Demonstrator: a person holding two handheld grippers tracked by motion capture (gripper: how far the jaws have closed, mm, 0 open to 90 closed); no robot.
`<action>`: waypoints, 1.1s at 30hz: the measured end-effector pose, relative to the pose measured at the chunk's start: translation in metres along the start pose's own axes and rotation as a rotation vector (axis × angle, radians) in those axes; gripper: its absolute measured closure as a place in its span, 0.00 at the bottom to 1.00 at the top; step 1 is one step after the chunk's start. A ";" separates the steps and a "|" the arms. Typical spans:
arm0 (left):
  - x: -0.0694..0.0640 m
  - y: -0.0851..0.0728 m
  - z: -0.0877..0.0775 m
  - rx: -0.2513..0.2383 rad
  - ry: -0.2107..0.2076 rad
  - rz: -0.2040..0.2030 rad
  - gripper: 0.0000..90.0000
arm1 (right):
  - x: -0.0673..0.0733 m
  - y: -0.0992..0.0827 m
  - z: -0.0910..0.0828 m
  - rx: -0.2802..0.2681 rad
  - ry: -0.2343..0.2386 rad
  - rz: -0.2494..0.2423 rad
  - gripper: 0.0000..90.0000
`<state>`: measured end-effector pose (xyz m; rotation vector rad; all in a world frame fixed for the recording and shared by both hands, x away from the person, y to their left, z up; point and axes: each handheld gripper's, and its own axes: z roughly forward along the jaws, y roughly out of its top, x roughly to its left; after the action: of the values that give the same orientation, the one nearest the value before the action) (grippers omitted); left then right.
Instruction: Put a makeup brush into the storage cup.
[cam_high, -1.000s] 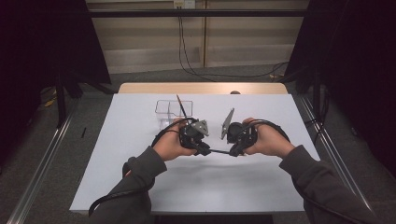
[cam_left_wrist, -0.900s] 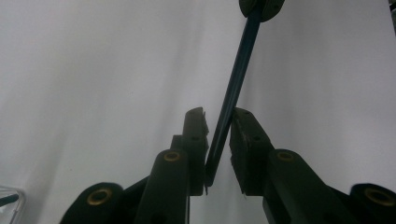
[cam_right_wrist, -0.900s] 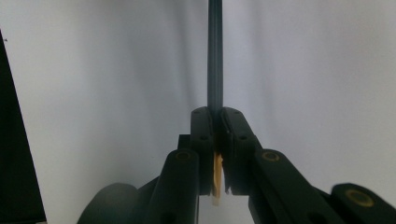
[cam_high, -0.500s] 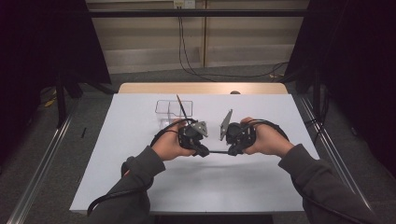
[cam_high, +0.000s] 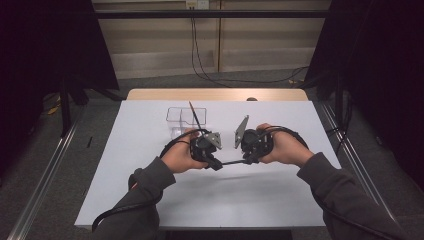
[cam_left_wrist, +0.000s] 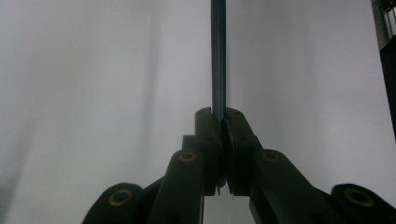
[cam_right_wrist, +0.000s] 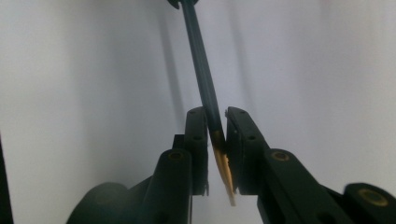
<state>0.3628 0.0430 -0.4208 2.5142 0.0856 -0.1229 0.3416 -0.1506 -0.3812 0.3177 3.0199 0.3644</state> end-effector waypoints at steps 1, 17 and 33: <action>0.001 -0.001 -0.002 0.001 -0.009 0.002 0.95 | -0.001 -0.001 0.001 -0.013 -0.013 -0.007 0.82; 0.003 -0.010 -0.004 -0.043 0.025 -0.043 0.95 | -0.008 -0.013 -0.005 -0.114 -0.085 0.087 0.34; 0.004 -0.020 -0.009 -0.059 0.045 -0.071 0.95 | -0.014 -0.022 -0.010 -0.172 -0.081 0.172 0.09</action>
<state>0.3655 0.0640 -0.4256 2.4556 0.1940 -0.0914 0.3495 -0.1767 -0.3761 0.5647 2.8648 0.6051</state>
